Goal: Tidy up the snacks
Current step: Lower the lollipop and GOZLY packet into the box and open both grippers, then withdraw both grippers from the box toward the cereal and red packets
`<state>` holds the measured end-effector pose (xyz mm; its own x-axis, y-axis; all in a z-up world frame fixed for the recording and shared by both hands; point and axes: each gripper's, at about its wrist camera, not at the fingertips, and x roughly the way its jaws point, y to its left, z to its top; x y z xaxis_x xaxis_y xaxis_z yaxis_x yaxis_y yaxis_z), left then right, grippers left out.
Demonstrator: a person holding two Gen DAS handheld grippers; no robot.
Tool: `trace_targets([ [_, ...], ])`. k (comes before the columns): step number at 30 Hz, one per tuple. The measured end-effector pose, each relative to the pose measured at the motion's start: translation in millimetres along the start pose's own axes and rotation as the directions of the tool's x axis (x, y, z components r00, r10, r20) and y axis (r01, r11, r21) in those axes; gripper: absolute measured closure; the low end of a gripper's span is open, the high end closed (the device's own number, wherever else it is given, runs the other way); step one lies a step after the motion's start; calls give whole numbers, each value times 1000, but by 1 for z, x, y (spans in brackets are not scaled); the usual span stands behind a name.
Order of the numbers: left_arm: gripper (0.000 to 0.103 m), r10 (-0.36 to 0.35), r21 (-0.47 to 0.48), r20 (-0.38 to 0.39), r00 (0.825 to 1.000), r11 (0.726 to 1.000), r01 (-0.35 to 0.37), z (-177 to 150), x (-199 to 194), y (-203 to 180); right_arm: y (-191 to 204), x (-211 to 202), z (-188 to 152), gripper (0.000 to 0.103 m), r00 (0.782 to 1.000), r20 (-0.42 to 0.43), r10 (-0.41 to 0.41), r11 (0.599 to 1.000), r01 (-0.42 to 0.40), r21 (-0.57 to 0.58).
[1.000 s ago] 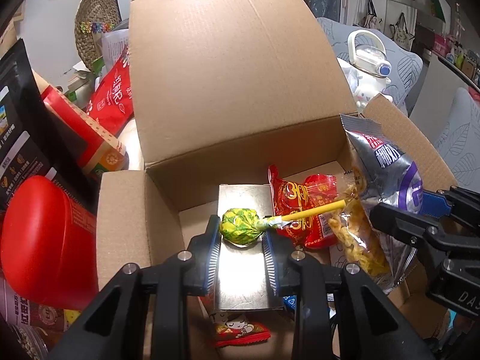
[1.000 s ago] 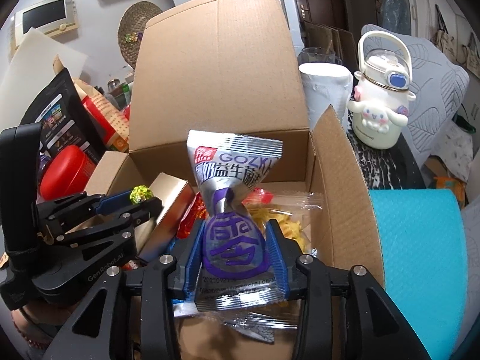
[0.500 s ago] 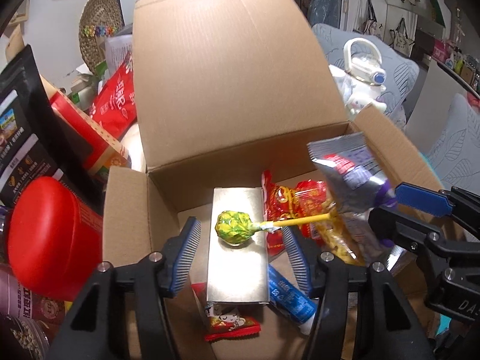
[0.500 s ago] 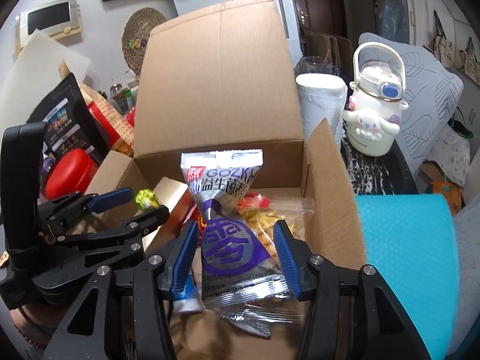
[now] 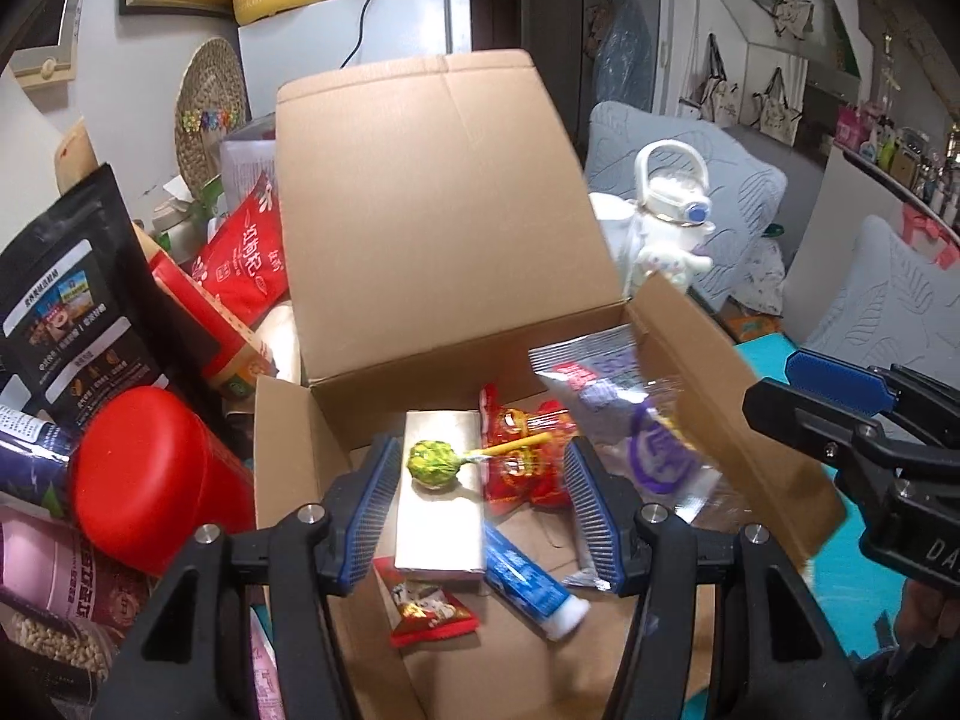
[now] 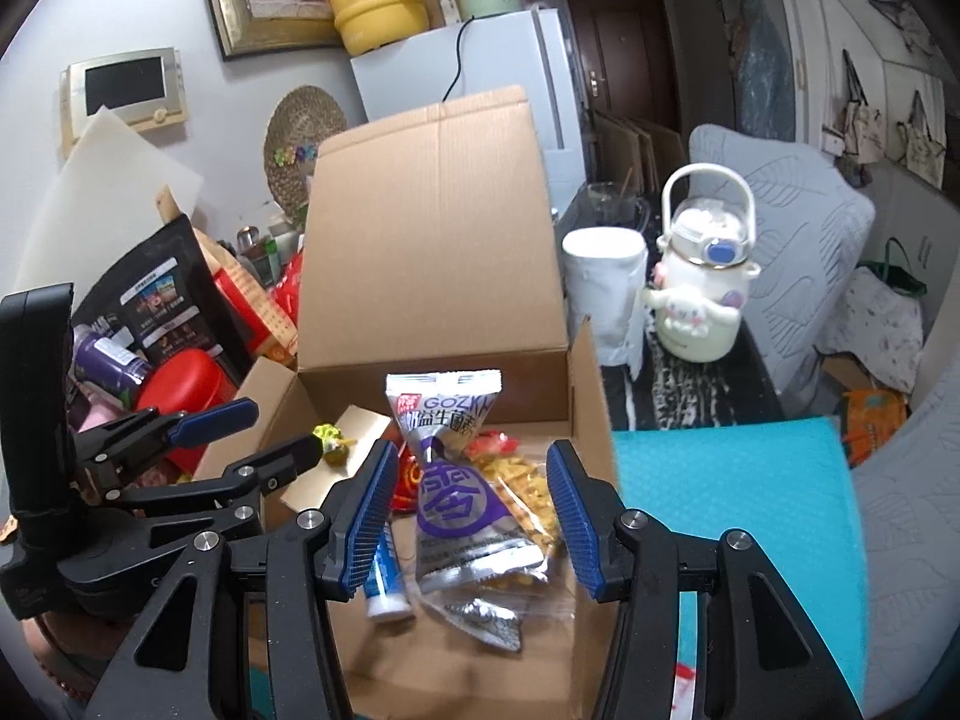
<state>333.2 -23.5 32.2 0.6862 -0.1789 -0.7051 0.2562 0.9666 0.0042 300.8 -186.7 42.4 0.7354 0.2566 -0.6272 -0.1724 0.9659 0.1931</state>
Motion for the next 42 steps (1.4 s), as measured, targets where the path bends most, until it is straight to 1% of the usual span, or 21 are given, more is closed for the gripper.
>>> trace_targets([
  [2, 47, -11, 0, 13, 1000, 1000, 11, 0, -10, -3, 3, -11, -1, 51, 1000, 11, -7, 1000, 7, -10],
  [6, 47, -11, 15, 44, 999, 1000, 11, 0, -35, -11, 10, -36, -1, 51, 999, 39, -13, 1000, 13, -22],
  [13, 47, -15, 30, 122, 992, 999, 11, -4, -94, -22, 26, -85, -5, 51, 995, 95, -12, 999, 17, -48],
  [17, 47, -21, 37, 153, 988, 999, 15, -10, -123, -26, 37, -114, -10, 51, 992, 125, -23, 997, 31, -66],
  [18, 47, -21, 36, 156, 987, 999, 16, -11, -127, -27, 38, -119, -11, 51, 991, 130, -23, 997, 32, -67],
  [20, 47, -27, 34, 168, 985, 999, 22, -16, -141, -28, 43, -135, -18, 45, 988, 150, -21, 997, 32, -74],
  [23, 47, -34, 38, 182, 983, 999, 27, -26, -158, -32, 48, -152, -29, 45, 986, 164, -37, 996, 50, -79],
  [25, 47, -37, 45, 184, 982, 999, 29, -32, -165, -36, 50, -163, -37, 43, 985, 170, -43, 995, 57, -79],
  [26, 47, -40, 53, 184, 982, 998, 31, -36, -170, -38, 51, -168, -41, 39, 984, 174, -46, 995, 60, -77],
  [27, 47, -42, 59, 183, 982, 998, 32, -39, -174, -40, 52, -172, -44, 38, 983, 177, -49, 995, 63, -76],
  [30, 45, -42, 71, 173, 984, 997, 30, -50, -183, -48, 53, -186, -57, 37, 980, 184, -70, 994, 84, -69],
  [34, 36, -59, 79, 180, 982, 996, 45, -67, -195, -56, 53, -201, -74, 37, 979, 186, -87, 993, 100, -60],
  [35, 35, -62, 79, 180, 982, 996, 49, -70, -197, -57, 52, -206, -80, 37, 978, 185, -95, 993, 106, -55],
  [38, 34, -81, 86, 173, 982, 994, 66, -84, -204, -63, 52, -214, -94, 34, 977, 183, -108, 992, 118, -46],
  [42, 34, -114, 98, 150, 982, 990, 100, -102, -205, -70, 50, -222, -115, 33, 978, 173, -118, 991, 126, -35],
])
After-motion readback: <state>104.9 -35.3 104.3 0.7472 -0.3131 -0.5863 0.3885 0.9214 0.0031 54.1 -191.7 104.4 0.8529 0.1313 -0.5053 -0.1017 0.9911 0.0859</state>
